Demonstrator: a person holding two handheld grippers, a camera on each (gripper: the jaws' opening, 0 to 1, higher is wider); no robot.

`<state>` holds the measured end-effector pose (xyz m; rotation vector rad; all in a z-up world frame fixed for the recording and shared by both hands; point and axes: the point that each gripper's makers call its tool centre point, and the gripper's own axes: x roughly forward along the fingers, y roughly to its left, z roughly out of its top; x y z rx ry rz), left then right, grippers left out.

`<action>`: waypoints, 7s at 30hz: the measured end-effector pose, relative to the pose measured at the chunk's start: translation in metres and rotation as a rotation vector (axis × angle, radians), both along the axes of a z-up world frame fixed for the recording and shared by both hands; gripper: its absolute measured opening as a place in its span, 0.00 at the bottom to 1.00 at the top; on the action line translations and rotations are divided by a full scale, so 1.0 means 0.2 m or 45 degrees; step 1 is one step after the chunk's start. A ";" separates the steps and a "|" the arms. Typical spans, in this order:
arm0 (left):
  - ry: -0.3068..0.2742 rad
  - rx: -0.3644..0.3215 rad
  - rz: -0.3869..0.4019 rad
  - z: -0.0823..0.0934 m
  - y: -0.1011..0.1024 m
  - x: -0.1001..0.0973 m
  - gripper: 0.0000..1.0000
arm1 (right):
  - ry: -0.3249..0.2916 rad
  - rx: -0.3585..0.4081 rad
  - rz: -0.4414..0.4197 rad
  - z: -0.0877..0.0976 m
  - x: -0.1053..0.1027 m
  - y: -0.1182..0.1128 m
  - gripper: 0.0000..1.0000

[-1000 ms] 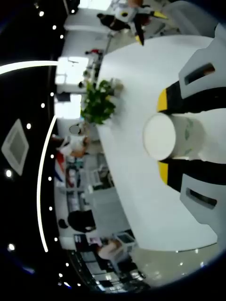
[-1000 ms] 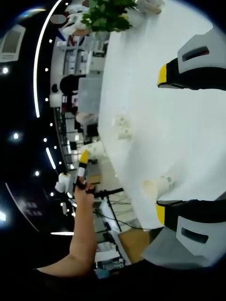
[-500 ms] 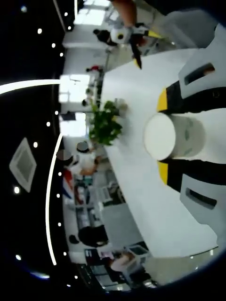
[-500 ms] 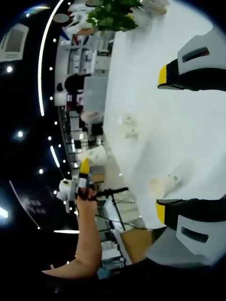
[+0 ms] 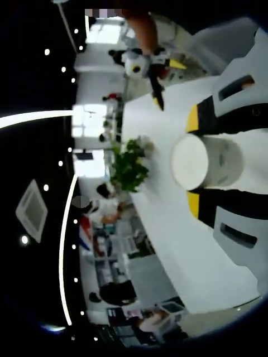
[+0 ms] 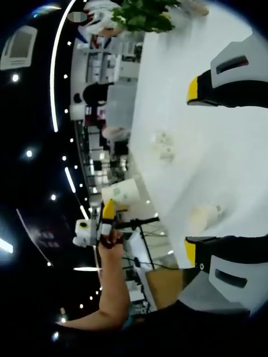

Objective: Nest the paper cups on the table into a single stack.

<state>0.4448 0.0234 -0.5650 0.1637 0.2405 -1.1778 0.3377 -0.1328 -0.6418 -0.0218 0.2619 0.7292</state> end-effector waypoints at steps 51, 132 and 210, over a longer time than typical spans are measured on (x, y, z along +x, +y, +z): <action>-0.083 -0.244 -0.179 0.20 -0.06 -0.60 0.37 | -0.110 0.152 0.196 0.33 -0.08 0.23 0.88; 0.044 -0.059 0.083 -0.06 0.24 -0.56 0.86 | 0.080 0.083 0.817 0.71 -0.33 0.72 0.00; 0.028 0.026 0.632 -0.26 0.79 -0.56 0.99 | 0.654 -1.256 0.836 -0.01 -0.17 0.82 0.00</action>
